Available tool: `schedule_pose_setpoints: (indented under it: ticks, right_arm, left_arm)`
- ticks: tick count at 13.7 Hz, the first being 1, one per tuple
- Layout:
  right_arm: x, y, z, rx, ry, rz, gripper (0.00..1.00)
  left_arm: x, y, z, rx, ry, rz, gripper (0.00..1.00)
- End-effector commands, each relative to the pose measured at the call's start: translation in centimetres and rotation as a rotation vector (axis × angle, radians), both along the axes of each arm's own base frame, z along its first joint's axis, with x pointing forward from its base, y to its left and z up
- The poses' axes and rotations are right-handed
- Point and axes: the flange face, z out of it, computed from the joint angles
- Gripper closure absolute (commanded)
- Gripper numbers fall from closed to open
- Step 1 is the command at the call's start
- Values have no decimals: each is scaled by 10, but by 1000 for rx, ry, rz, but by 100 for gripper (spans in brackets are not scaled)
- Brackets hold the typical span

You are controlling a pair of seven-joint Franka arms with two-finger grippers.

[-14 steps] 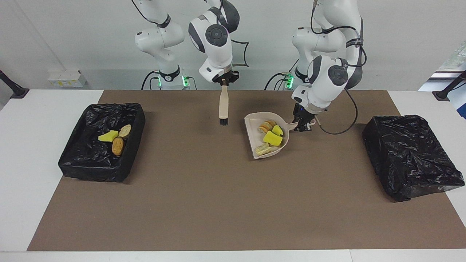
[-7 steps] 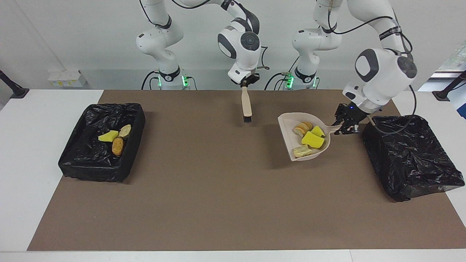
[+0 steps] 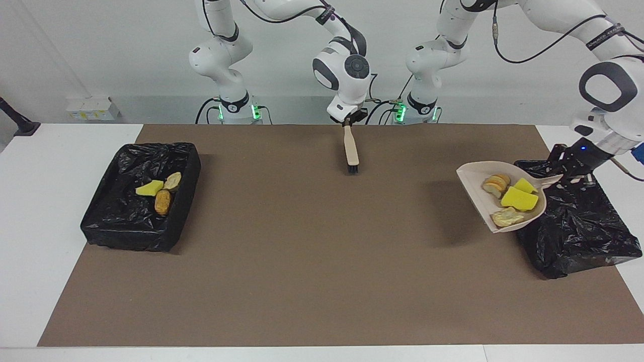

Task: Sweep and dump trash in bin
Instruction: 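Carry the dustpan to the bin near the left gripper and tip it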

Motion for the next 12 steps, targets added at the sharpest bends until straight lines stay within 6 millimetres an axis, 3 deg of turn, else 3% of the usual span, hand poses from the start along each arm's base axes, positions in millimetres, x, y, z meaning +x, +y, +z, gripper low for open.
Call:
schedule_pose_setpoints:
  ticks: [1, 2, 3, 6, 7, 9, 12]
  right_arm:
    - [2, 2, -4, 2, -4, -29, 100]
    - [3, 1, -4, -4, 4, -28, 84]
    - [3, -1, -4, -23, 5, -3, 1]
    - [12, -3, 15, -34, 21, -2, 0]
    - [16, -5, 25, -36, 24, -3, 0]
    - [34, -24, 54, -20, 9, -40, 0]
    - [63, -62, 89, 22, -15, -31, 0]
  left_arm:
    - [2, 52, 14, 40, 10, 1, 100]
    - [-6, 76, 16, 74, 9, 29, 100]
    - [-14, 107, 26, 106, -6, 70, 100]
    - [-20, 160, 43, 181, -39, 130, 100]
    - [-20, 166, 48, 213, -68, 133, 100]
    - [-13, 172, 75, 351, -127, 110, 100]
    - [3, 158, 90, 517, -145, 42, 100]
